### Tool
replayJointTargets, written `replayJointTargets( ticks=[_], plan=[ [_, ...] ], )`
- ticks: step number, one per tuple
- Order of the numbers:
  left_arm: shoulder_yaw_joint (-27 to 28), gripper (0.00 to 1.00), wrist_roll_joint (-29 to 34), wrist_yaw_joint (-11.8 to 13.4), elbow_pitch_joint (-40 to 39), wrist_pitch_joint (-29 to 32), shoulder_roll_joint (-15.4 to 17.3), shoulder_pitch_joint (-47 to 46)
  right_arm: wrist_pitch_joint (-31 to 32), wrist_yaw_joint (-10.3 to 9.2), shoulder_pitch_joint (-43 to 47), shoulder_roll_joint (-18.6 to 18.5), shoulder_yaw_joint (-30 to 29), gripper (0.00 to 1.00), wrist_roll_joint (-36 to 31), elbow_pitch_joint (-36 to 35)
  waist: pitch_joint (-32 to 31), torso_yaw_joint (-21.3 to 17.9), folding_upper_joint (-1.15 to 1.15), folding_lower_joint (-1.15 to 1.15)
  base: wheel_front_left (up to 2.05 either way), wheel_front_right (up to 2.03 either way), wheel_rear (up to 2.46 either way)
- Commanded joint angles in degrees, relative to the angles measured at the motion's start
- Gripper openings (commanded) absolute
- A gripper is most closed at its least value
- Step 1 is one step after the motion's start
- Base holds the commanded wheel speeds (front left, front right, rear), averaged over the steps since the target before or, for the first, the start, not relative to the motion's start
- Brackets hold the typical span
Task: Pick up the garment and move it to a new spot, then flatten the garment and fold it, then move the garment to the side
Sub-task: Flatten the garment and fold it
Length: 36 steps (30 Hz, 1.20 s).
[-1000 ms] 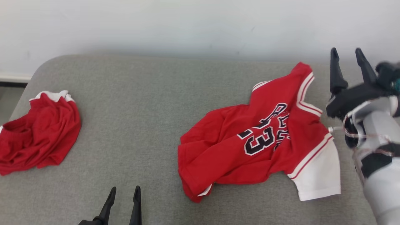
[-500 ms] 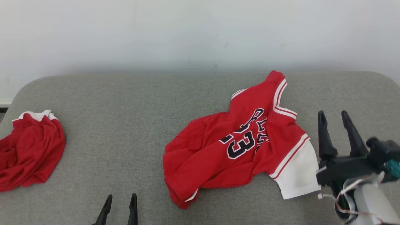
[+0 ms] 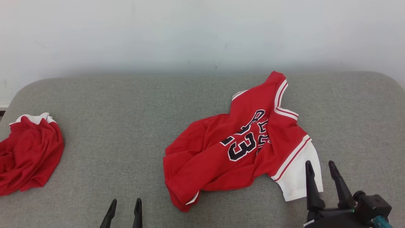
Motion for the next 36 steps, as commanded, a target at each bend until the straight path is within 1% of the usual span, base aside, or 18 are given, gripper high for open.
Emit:
replayJointTargets(
  ticks=[1,7,11,14,19,21,32,33,34,35,36],
  plan=[
    [-0.2,1.0,0.3,-0.1,0.1,-0.2,0.0,-0.3,0.0,0.04,0.8,0.7,-0.2,1.0,0.0,-0.5,0.2,-0.1,0.0,0.01,0.0,0.0,0.0],
    [-2.3,1.0,0.0,-0.4,0.7,-0.2,0.0,-0.9,0.0,0.04,2.9,2.9,0.8,1.0,-1.0,-0.3,0.6,-0.8,0.0,0.01,0.0,0.0,0.0],
    [-4.2,1.0,-0.4,-0.4,1.7,-0.2,0.0,-1.4,0.0,0.04,3.2,3.1,2.8,1.0,-1.2,0.6,0.7,-1.2,0.0,0.01,0.0,0.0,0.0],
    [-6.1,1.0,-0.7,-0.6,2.7,-0.2,0.0,-2.5,0.0,0.04,2.5,3.2,4.2,1.0,0.1,1.1,1.0,-1.6,0.0,0.01,0.0,0.0,0.0],
    [-10.4,1.0,-0.7,-0.9,6.8,-0.2,0.0,-4.7,0.0,0.04,1.4,3.2,6.0,1.0,1.0,2.0,1.6,-2.5,0.0,0.01,0.0,0.0,0.0],
    [-12.3,1.0,-1.3,-0.9,10.6,-0.2,0.0,-7.2,0.0,0.04,0.6,3.2,7.6,1.0,1.2,2.3,2.2,-3.8,0.0,0.01,0.0,0.0,0.0],
    [-14.7,1.0,-3.7,-0.8,16.0,-0.2,0.0,-11.1,0.0,0.04,0.2,3.2,9.0,1.0,1.3,2.7,2.9,-6.2,0.0,0.01,0.0,0.0,0.0],
    [-14.9,0.84,-4.0,-0.8,16.1,-0.2,0.0,-11.3,0.0,0.04,0.2,3.2,9.0,1.0,1.2,2.8,2.9,-6.3,0.0,0.01,0.0,0.0,0.0],
    [-14.9,0.56,-4.2,-0.8,15.9,-0.2,0.0,-11.6,0.0,0.04,0.2,3.2,9.1,1.0,1.2,2.8,2.8,-6.4,0.0,0.01,0.0,0.0,0.0],
    [-14.7,0.17,-4.7,-0.8,15.7,-0.2,0.0,-11.7,0.0,0.04,0.3,3.2,9.1,1.0,1.1,2.8,2.8,-6.4,0.0,0.01,0.0,0.0,0.0],
    [-14.6,0.0,-5.1,-0.8,15.6,-0.2,0.0,-11.6,0.0,0.03,0.4,3.2,9.2,1.0,1.1,2.9,2.7,-6.3,0.0,0.01,0.0,0.0,0.0]
  ],
)
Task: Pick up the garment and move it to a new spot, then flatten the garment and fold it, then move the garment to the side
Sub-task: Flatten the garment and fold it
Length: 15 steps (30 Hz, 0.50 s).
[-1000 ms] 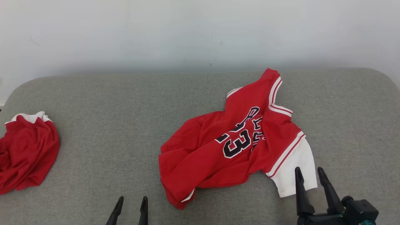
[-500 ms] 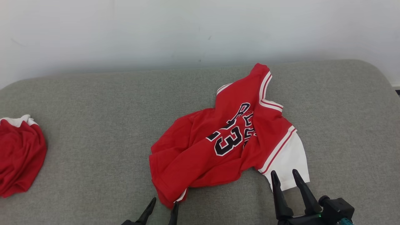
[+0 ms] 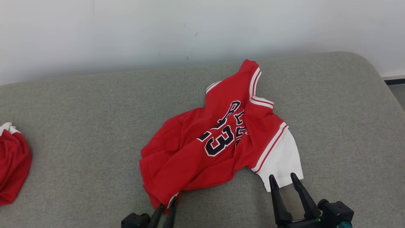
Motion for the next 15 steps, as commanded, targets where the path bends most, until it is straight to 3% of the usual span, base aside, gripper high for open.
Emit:
replayJointTargets(
  ticks=[1,8,15],
  plan=[
    [0.1,0.0,-0.7,0.1,-0.2,-0.2,0.1,-0.6,0.0,0.04,-0.2,0.1,0.3,1.0,-0.4,0.1,-0.1,0.2,0.0,0.0,0.0,0.0,0.0],
    [3.0,0.0,-1.3,0.1,-7.0,-0.2,0.1,1.5,0.0,0.04,1.3,0.1,1.0,1.0,-0.6,0.5,-1.4,2.3,0.0,0.0,0.0,0.0,0.0],
    [3.9,0.0,-0.5,0.1,-13.4,-0.2,2.9,4.9,0.0,0.04,1.8,0.1,0.9,1.0,0.1,1.2,-2.7,4.7,0.0,0.0,0.0,0.0,0.0]
  ],
)
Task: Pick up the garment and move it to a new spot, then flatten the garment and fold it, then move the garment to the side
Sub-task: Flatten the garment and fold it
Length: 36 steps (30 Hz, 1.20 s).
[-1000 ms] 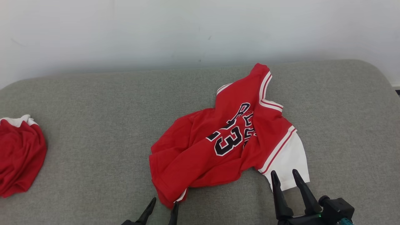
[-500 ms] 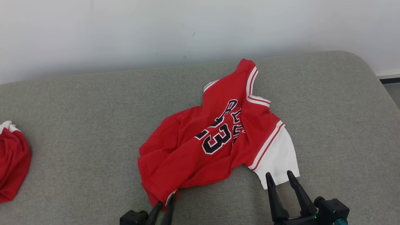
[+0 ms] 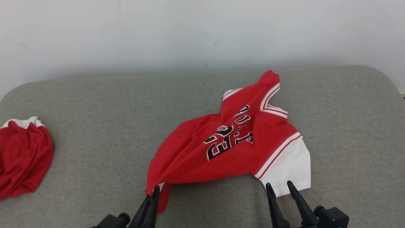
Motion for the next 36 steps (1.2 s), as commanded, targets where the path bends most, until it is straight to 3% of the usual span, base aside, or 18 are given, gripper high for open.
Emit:
replayJointTargets(
  ticks=[1,8,19,20,21,22,28,36],
  plan=[
    [-0.3,0.0,0.3,0.1,-0.9,-0.2,1.0,1.3,0.0,0.03,0.5,0.0,0.0,1.0,0.3,0.2,-0.8,1.0,0.0,0.0,0.0,0.0,0.0],
    [-3.3,0.0,-1.9,0.1,1.5,-0.2,4.5,4.6,0.0,0.04,0.5,0.1,0.0,1.0,0.7,1.1,-1.6,1.3,0.0,0.0,0.0,0.0,0.0],
    [-8.5,0.0,-2.1,0.1,4.8,-0.2,2.0,2.6,0.0,0.04,0.8,0.0,-1.1,1.0,0.9,1.7,-1.8,1.1,0.0,0.0,0.0,0.0,0.0],
    [-9.0,0.09,-1.8,0.1,5.3,-0.2,1.7,2.3,0.0,0.04,0.8,0.1,-1.1,1.0,0.9,1.7,-1.8,1.1,0.0,0.0,0.0,0.0,0.0],
    [-9.6,0.47,-1.6,0.1,5.9,-0.2,1.5,2.0,0.0,0.04,0.8,0.1,-1.1,1.0,0.9,1.8,-1.8,1.1,0.0,0.0,0.0,0.0,0.0],
    [-10.1,1.0,-1.8,0.1,6.9,-0.2,1.2,1.7,0.0,0.04,0.9,0.1,-1.1,1.0,0.9,1.8,-1.9,1.1,0.0,0.0,0.0,0.0,0.0],
    [-10.2,1.0,-1.6,0.1,7.1,-0.2,1.1,1.8,0.0,0.04,1.2,0.1,-1.6,1.0,0.7,1.9,-1.8,1.4,0.0,0.0,0.0,0.0,0.0],
    [-3.4,1.0,-0.5,0.1,0.8,-0.2,3.3,5.0,0.0,0.04,1.1,0.1,-1.9,1.0,1.0,2.0,-1.4,1.9,0.0,0.0,0.0,0.0,0.0]
  ],
)
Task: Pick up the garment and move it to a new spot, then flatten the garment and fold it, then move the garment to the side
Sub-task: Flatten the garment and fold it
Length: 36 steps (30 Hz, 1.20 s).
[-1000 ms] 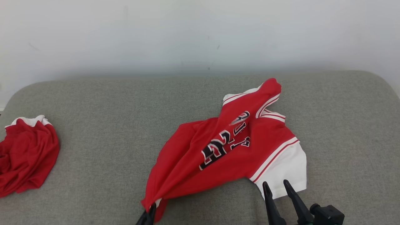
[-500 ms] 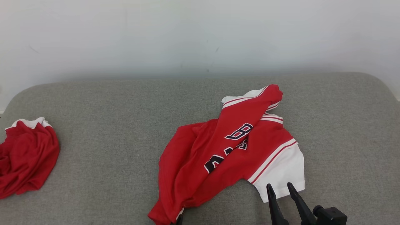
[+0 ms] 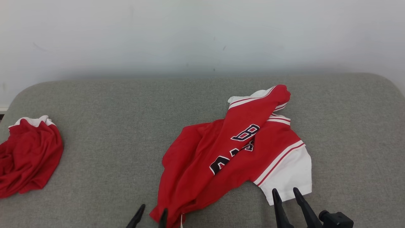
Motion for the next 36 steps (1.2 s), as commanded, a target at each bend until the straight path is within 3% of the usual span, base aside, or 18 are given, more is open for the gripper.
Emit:
replayJointTargets(
  ticks=[1,7,22,23,24,25,36],
  plan=[
    [0.6,1.0,0.5,0.1,-0.1,-0.2,0.4,0.9,0.0,0.04,0.1,0.1,0.0,1.0,0.3,0.1,0.0,0.0,0.0,0.0,0.0,0.0,0.0],
    [2.6,1.0,1.3,0.1,0.2,-0.2,0.8,0.9,0.0,0.04,-0.2,0.1,0.5,1.0,0.5,0.6,-0.2,-0.8,0.0,0.0,0.0,0.0,0.0],
    [-2.4,1.0,-1.5,0.1,5.5,-0.2,-0.2,0.4,0.0,0.04,-0.5,0.1,0.0,1.0,0.4,0.6,0.4,-1.3,0.0,0.0,0.0,0.0,0.0],
    [-3.0,0.49,-2.0,0.1,6.1,-0.2,-0.1,-0.1,0.0,0.04,-0.6,0.1,0.1,1.0,0.4,0.6,0.4,-1.4,0.0,0.0,0.0,0.0,0.0],
    [-3.5,0.05,-2.5,0.1,6.5,-0.2,0.1,-0.6,0.0,0.04,-0.6,0.1,0.2,1.0,0.3,0.5,0.5,-1.5,0.0,0.0,0.0,0.0,0.0],
    [-3.7,0.0,-3.0,0.1,6.7,-0.2,0.3,-1.3,0.0,0.04,-0.7,0.1,0.2,1.0,0.2,0.5,0.5,-1.5,0.0,0.0,0.0,0.0,0.0],
    [-1.7,0.0,-2.7,0.1,3.4,-0.2,5.9,-11.1,0.0,0.04,-1.9,0.1,0.2,1.0,0.0,0.2,2.3,-2.9,0.0,0.0,0.0,0.0,0.0]
  ],
)
